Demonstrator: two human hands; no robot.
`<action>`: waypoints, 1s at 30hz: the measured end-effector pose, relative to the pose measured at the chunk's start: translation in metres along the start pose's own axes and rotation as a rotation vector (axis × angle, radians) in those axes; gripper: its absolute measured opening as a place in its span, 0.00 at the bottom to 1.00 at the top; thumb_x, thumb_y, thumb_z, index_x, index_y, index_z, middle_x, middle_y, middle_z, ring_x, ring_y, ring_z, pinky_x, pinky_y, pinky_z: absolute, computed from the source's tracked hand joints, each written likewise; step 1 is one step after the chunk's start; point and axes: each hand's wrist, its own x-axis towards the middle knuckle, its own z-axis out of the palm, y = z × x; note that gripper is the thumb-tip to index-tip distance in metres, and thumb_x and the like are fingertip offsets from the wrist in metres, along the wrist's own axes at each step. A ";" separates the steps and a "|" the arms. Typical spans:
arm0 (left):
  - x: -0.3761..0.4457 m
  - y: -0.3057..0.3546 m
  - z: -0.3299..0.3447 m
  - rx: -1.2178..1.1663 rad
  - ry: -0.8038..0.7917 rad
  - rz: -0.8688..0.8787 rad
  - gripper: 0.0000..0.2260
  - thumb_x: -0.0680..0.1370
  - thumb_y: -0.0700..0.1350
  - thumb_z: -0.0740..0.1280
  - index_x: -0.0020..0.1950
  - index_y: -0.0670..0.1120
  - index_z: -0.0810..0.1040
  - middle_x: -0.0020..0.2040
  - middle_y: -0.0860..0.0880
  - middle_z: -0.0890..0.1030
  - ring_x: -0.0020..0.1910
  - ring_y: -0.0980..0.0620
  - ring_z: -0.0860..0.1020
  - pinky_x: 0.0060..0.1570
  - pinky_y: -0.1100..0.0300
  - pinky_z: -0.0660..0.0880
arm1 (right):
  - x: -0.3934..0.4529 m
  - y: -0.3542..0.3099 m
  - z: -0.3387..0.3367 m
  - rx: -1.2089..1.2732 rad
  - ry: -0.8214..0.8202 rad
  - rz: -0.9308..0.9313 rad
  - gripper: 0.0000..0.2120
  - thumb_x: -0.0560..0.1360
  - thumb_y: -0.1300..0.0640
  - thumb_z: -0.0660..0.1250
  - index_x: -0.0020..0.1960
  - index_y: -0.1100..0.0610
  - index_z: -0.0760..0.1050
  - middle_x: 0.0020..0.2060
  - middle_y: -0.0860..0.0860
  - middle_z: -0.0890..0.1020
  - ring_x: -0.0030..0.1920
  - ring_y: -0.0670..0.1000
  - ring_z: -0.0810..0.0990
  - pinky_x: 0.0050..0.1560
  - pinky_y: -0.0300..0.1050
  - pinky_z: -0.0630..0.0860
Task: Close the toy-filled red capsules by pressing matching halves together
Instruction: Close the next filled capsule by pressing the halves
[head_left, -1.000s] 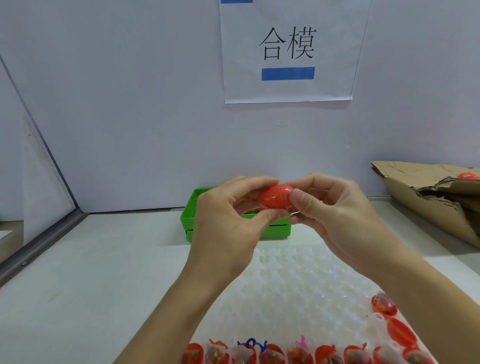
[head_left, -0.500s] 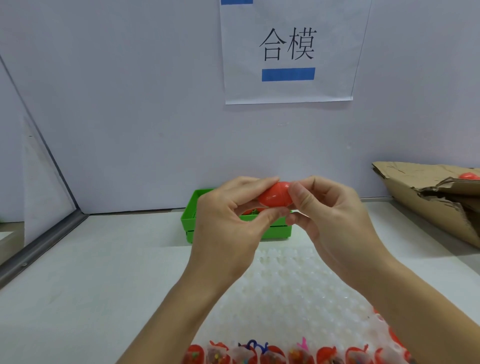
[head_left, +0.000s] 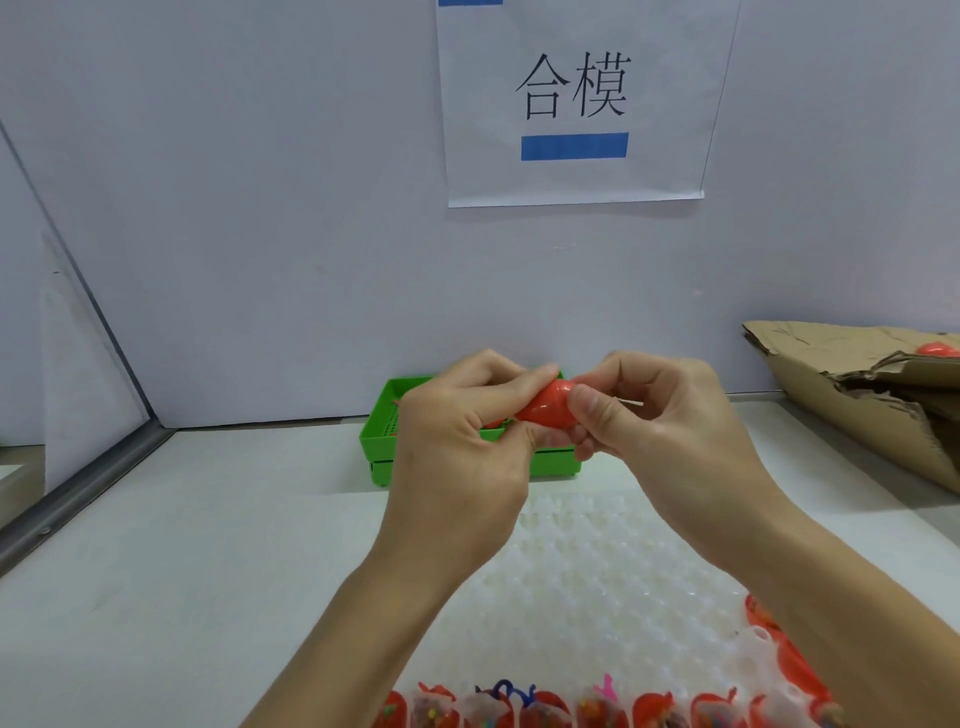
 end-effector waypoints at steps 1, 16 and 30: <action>0.000 0.000 0.000 0.016 -0.015 0.014 0.16 0.71 0.29 0.73 0.55 0.44 0.85 0.43 0.55 0.82 0.43 0.62 0.80 0.43 0.73 0.75 | 0.001 0.000 -0.002 -0.024 -0.012 -0.002 0.11 0.76 0.64 0.70 0.36 0.56 0.81 0.29 0.52 0.82 0.31 0.49 0.81 0.39 0.44 0.78; -0.006 -0.001 0.009 0.292 -0.024 0.205 0.12 0.73 0.31 0.65 0.52 0.37 0.85 0.40 0.45 0.80 0.39 0.53 0.77 0.39 0.62 0.78 | 0.001 0.001 0.000 -0.231 -0.009 0.002 0.11 0.74 0.64 0.72 0.35 0.61 0.77 0.29 0.56 0.79 0.28 0.44 0.76 0.32 0.36 0.74; 0.004 0.001 -0.003 -0.021 0.012 -0.007 0.16 0.69 0.43 0.76 0.57 0.46 0.84 0.47 0.56 0.83 0.48 0.57 0.83 0.50 0.65 0.79 | 0.006 0.000 -0.004 0.314 -0.077 0.122 0.08 0.65 0.51 0.71 0.35 0.55 0.84 0.35 0.52 0.84 0.38 0.49 0.84 0.39 0.36 0.79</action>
